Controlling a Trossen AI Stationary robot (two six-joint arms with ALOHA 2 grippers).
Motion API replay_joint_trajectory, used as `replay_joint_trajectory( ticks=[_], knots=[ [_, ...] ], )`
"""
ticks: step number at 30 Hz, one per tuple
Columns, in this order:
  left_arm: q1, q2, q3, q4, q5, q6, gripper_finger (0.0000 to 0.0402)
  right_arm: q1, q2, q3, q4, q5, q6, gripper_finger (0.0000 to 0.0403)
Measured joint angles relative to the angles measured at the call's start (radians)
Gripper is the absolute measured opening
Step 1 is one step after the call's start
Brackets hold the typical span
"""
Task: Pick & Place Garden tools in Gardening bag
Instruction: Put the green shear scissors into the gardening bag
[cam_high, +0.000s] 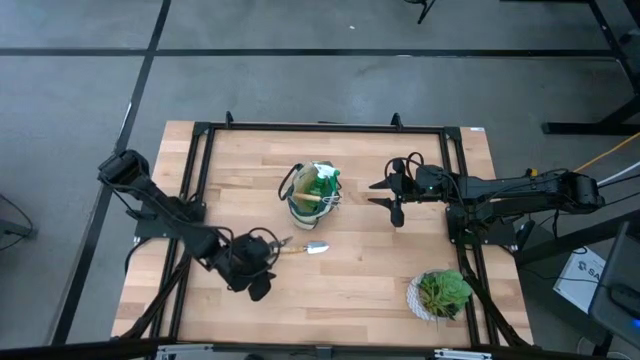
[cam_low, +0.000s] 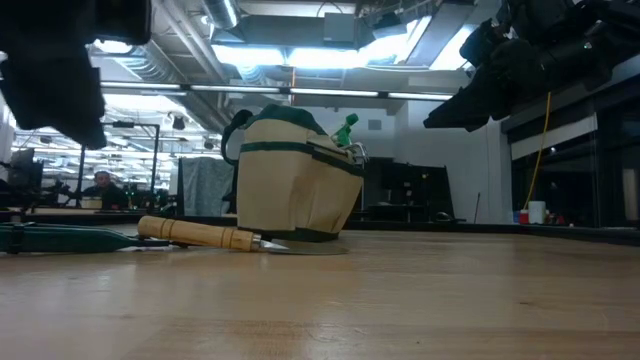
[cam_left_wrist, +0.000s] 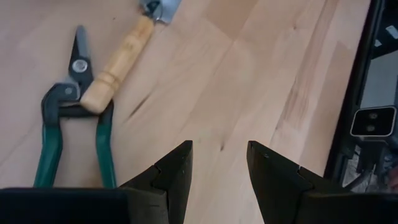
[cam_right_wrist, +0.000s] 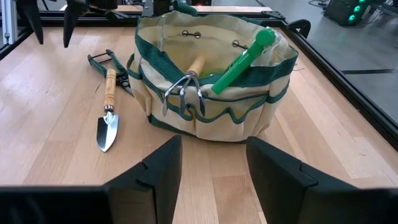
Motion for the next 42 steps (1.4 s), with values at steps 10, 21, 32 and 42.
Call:
replay_joint_trajectory(
  ticks=[10, 21, 32, 42],
  knots=[
    [-0.066, 0.000, 0.000, -0.076, -0.147, -0.067, 0.0148, 0.000, 0.000, 0.000, 0.000, 0.000, 0.000, 0.0181],
    [-0.071, 0.043, 0.000, -0.149, -0.224, -0.077, 0.0148, 0.000, 0.000, 0.000, 0.000, -0.004, 0.000, 0.0181],
    [-0.052, 0.207, 0.004, -0.142, -0.157, -0.108, 0.0148, 0.000, 0.000, 0.000, 0.000, -0.003, 0.000, 0.0181],
    [-0.031, 0.237, -0.002, -0.164, -0.127, -0.111, 0.0147, 0.000, 0.000, 0.000, 0.000, -0.003, 0.000, 0.0181]
  ],
)
